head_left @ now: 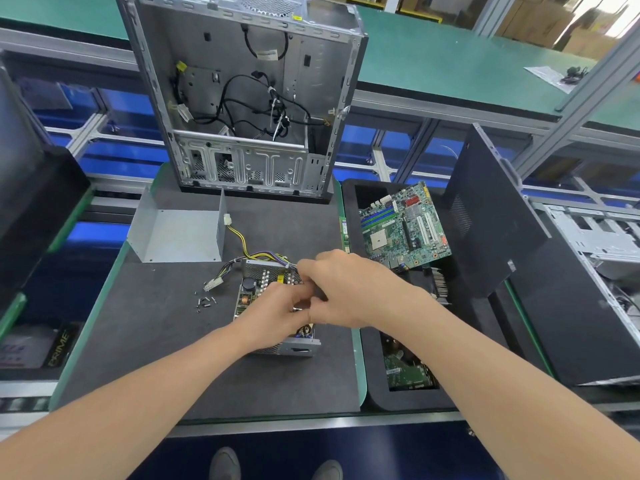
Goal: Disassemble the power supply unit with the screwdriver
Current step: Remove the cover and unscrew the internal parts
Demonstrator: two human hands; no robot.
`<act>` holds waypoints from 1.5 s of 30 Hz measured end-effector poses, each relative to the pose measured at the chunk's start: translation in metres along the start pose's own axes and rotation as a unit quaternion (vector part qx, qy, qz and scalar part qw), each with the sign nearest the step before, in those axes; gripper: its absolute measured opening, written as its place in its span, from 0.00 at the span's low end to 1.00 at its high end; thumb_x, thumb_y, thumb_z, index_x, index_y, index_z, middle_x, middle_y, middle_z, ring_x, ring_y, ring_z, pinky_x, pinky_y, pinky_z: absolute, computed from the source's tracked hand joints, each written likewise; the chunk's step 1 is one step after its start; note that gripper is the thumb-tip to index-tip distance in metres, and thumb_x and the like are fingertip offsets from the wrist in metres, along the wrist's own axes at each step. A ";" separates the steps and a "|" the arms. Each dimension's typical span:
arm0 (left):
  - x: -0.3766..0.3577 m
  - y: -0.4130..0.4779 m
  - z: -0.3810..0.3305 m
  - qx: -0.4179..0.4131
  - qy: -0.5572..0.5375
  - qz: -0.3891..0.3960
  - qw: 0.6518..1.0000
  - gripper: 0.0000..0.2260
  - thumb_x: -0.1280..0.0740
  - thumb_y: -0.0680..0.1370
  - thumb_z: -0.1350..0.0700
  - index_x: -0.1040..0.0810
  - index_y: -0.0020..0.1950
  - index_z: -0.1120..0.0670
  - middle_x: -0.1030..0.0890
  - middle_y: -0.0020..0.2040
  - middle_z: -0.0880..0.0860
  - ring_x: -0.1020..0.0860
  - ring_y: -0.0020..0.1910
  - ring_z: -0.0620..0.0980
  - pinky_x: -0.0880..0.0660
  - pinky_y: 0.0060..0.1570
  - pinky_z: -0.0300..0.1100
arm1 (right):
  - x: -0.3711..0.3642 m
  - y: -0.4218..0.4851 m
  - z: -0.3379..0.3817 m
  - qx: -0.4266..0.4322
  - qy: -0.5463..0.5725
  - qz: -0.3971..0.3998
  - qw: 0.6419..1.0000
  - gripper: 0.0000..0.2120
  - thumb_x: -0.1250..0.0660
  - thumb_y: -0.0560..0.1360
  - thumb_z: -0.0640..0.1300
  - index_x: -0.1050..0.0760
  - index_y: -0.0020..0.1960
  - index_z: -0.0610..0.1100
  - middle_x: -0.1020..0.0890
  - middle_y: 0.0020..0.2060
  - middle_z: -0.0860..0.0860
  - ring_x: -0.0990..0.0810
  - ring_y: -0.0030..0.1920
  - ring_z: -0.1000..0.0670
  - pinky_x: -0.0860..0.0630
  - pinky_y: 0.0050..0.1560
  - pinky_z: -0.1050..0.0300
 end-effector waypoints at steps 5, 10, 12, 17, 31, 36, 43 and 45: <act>0.000 0.003 0.004 0.019 -0.008 -0.001 1.000 0.18 0.28 0.78 0.56 0.23 0.35 0.34 0.20 0.33 0.34 0.25 0.33 0.35 0.33 0.34 0.28 | 0.010 -0.005 -0.002 -0.104 -0.080 -0.093 0.987 0.23 0.41 0.78 0.67 0.36 0.42 0.46 0.36 0.31 0.50 0.33 0.34 0.42 0.44 0.28 0.54; -0.004 0.002 0.005 0.009 -0.013 0.019 1.000 0.10 0.24 0.78 0.58 0.17 0.45 0.41 0.18 0.39 0.30 0.23 0.38 0.28 0.31 0.40 0.24 | -0.001 0.002 -0.005 -0.156 -0.019 -0.030 0.987 0.18 0.39 0.79 0.56 0.38 0.37 0.45 0.35 0.32 0.49 0.30 0.37 0.40 0.41 0.29 0.55; -0.003 0.002 0.006 0.014 -0.022 0.018 1.000 0.02 0.24 0.78 0.57 0.14 0.47 0.50 0.18 0.38 0.34 0.25 0.34 0.33 0.32 0.37 0.26 | -0.001 0.004 -0.005 -0.119 -0.012 -0.004 0.993 0.12 0.36 0.77 0.52 0.33 0.44 0.44 0.33 0.33 0.49 0.29 0.38 0.40 0.42 0.28 0.56; -0.002 0.000 0.008 0.028 -0.027 0.021 0.999 0.03 0.27 0.80 0.56 0.17 0.48 0.49 0.18 0.38 0.33 0.23 0.36 0.32 0.31 0.37 0.26 | -0.002 0.004 -0.005 -0.033 -0.008 0.024 0.999 0.10 0.30 0.74 0.49 0.31 0.49 0.50 0.25 0.41 0.48 0.24 0.41 0.39 0.32 0.33 0.54; -0.001 0.002 0.003 0.005 0.021 0.016 1.000 0.14 0.26 0.80 0.54 0.24 0.42 0.35 0.20 0.37 0.27 0.23 0.37 0.28 0.32 0.38 0.25 | 0.008 -0.003 -0.009 -0.162 -0.061 -0.105 0.979 0.24 0.43 0.76 0.69 0.35 0.42 0.47 0.39 0.32 0.51 0.31 0.35 0.41 0.38 0.32 0.54; -0.002 0.002 0.011 0.028 0.017 0.015 0.999 0.10 0.25 0.78 0.49 0.23 0.40 0.40 0.18 0.37 0.43 0.28 0.33 0.40 0.34 0.35 0.34 | -0.006 0.008 -0.003 -0.113 -0.021 -0.020 0.993 0.11 0.36 0.77 0.53 0.33 0.44 0.46 0.35 0.33 0.49 0.24 0.41 0.37 0.33 0.36 0.52; -0.003 0.002 0.010 0.034 -0.003 0.022 0.999 0.03 0.28 0.80 0.56 0.17 0.47 0.48 0.15 0.43 0.42 0.22 0.40 0.37 0.30 0.38 0.33 | -0.002 0.005 -0.003 0.052 -0.026 0.057 0.997 0.11 0.30 0.76 0.52 0.32 0.46 0.52 0.30 0.43 0.52 0.26 0.40 0.45 0.28 0.38 0.52; -0.002 0.001 0.010 0.029 0.012 0.022 0.999 0.05 0.29 0.80 0.58 0.17 0.47 0.48 0.14 0.44 0.43 0.20 0.41 0.40 0.27 0.39 0.36 | -0.002 0.004 -0.001 0.061 -0.027 0.051 0.996 0.10 0.30 0.75 0.53 0.30 0.46 0.50 0.31 0.42 0.52 0.25 0.40 0.46 0.25 0.39 0.51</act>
Point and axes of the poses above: each hand's wrist, its own y-axis towards the middle knuckle, its own x-axis out of the back of the hand, z = x × y, the point moved 5 cm from there along y, towards the middle knuckle
